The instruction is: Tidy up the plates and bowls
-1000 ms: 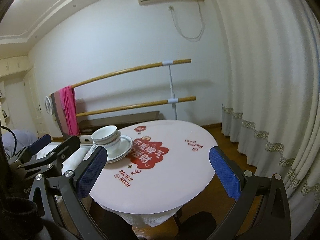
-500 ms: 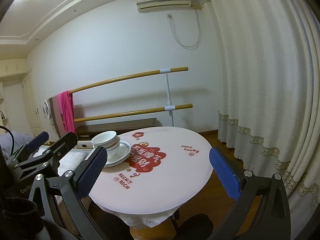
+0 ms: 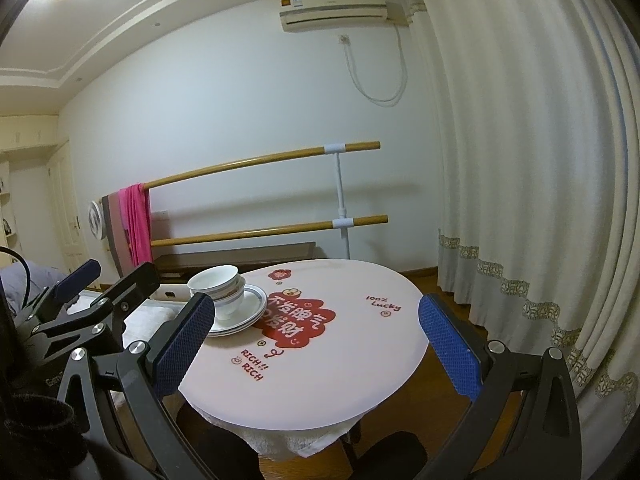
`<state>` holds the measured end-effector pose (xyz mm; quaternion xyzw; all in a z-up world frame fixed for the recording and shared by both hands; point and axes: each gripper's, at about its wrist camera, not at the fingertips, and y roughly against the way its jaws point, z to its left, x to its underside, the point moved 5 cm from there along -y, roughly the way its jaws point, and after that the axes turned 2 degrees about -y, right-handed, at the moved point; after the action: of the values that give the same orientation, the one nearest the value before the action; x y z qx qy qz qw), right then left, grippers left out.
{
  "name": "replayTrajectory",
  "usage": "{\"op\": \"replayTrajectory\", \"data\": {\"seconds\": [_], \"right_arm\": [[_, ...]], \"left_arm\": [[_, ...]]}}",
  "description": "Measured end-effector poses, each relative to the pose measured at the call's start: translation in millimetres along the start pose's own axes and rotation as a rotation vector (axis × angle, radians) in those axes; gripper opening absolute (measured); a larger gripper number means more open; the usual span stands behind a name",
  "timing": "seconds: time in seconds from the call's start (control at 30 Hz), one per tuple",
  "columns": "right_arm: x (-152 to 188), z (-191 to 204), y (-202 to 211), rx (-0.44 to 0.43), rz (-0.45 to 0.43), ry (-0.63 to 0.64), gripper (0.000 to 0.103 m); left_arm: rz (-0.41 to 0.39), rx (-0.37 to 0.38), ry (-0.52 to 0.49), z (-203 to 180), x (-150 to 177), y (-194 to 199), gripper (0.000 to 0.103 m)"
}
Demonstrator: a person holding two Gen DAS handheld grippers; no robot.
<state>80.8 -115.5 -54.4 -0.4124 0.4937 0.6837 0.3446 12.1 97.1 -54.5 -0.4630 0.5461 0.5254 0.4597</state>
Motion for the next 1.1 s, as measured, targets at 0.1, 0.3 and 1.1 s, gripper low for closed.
{"op": "replayTrajectory", "data": {"seconds": [0.1,0.3,1.1], "right_arm": [[0.2,-0.4,-0.2,-0.001,-0.004,-0.005,0.103],[3.9,-0.1,-2.8,0.003,0.005,-0.006,0.103],[4.1,-0.7,-6.7,0.003,0.011,-0.008,0.103]], "left_arm": [[0.003,0.003,-0.001,-0.4,2.2,-2.2,0.102],[0.025,0.004,0.000,-2.4,6.4,-13.3,0.102],[0.018,-0.006,-0.001,-2.2,10.4,-14.7,0.102]]}}
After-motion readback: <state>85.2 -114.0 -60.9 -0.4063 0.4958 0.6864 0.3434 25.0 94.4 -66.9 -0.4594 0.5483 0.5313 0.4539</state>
